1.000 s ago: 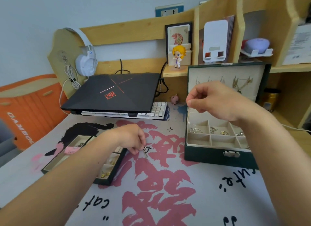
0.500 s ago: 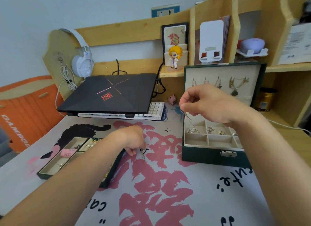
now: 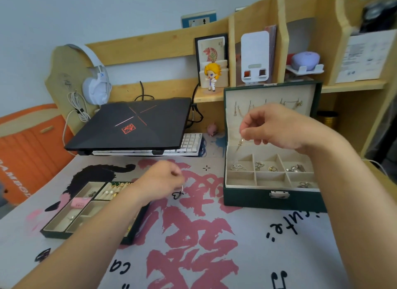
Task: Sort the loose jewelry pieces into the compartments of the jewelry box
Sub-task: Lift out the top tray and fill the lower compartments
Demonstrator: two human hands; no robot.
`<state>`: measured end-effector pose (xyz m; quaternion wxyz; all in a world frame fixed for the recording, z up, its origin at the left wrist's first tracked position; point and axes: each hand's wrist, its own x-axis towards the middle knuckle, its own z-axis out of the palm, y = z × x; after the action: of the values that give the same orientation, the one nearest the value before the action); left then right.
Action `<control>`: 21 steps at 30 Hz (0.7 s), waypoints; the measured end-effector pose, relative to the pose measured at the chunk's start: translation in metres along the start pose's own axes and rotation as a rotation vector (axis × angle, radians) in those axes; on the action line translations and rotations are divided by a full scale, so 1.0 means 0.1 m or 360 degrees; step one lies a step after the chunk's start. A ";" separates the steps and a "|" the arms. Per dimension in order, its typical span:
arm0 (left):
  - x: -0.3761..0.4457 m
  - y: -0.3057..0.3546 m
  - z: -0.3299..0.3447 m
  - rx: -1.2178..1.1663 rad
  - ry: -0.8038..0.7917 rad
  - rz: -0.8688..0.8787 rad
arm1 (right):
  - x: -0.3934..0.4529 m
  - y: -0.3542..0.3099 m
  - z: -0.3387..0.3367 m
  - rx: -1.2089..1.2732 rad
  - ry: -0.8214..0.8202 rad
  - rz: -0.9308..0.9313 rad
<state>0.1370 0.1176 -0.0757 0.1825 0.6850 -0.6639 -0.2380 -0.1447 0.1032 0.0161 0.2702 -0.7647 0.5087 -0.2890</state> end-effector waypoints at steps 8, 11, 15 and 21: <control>-0.22 0.89 -0.11 -0.0643 0.0023 0.0440 | -0.31 0.46 -0.08 -0.0296 -0.0038 0.0376; -0.16 1.15 -0.05 -0.0787 -0.0087 0.0584 | -0.39 0.70 -0.02 -0.0332 -0.0034 0.0439; -0.05 1.40 0.06 -0.0672 -0.0210 0.0705 | -0.41 0.90 0.07 -0.0354 0.0003 0.0465; 0.12 1.60 0.22 -0.0401 -0.0176 0.0773 | -0.37 0.99 0.13 -0.0477 -0.0002 0.0473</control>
<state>-0.0074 0.0989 -0.0039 0.2816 0.4636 -0.7828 -0.3050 -0.2087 0.1059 -0.0688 0.1935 -0.7130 0.6531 -0.1665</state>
